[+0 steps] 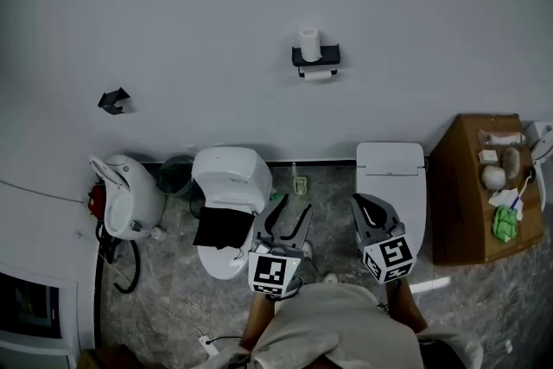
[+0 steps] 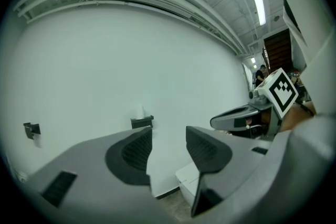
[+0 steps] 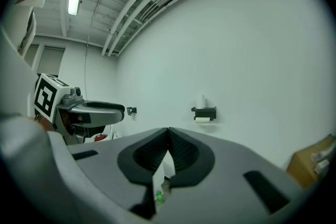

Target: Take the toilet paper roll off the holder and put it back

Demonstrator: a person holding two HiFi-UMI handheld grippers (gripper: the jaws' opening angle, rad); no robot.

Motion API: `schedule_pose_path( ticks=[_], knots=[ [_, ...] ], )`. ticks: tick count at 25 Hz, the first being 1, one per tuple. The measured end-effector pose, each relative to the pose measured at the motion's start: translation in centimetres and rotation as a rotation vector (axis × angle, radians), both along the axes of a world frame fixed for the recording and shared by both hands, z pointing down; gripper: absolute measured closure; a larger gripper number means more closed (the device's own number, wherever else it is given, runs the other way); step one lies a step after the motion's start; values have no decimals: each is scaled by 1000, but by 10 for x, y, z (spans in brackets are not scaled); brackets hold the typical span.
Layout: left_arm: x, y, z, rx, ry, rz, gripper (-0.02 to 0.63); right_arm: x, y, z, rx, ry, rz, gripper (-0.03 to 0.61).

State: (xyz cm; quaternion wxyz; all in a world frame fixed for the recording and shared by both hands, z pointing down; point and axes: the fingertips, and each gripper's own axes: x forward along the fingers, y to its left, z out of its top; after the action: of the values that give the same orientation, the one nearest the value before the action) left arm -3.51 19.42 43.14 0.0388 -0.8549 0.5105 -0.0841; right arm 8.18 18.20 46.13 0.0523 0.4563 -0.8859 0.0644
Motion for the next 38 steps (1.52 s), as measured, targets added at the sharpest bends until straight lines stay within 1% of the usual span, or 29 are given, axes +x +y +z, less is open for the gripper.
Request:
schedule_pose_path(
  ticks=[12,17,21,27,32,35,38],
  knots=[
    [-1,-48,0,7,3,37,403,2,-44,2,2,8,41,581],
    [-9,-76,-2,24,14,59,403,-5,-68,0,6,12,64,581],
    [-17,-101,-4,16,17,80,403,-13,-91,-4,8,19,84,581],
    [-29,-141,-12,54,28,111,403,-26,-125,-10,13,26,110,581],
    [-39,-169,-11,42,33,136,403,-36,-151,-12,9,33,133,581],
    [-45,-183,-7,15,34,150,403,-42,-164,-11,6,39,146,581],
    [-50,-197,-5,8,43,166,403,-48,-174,-10,0,48,162,581]
  ],
)
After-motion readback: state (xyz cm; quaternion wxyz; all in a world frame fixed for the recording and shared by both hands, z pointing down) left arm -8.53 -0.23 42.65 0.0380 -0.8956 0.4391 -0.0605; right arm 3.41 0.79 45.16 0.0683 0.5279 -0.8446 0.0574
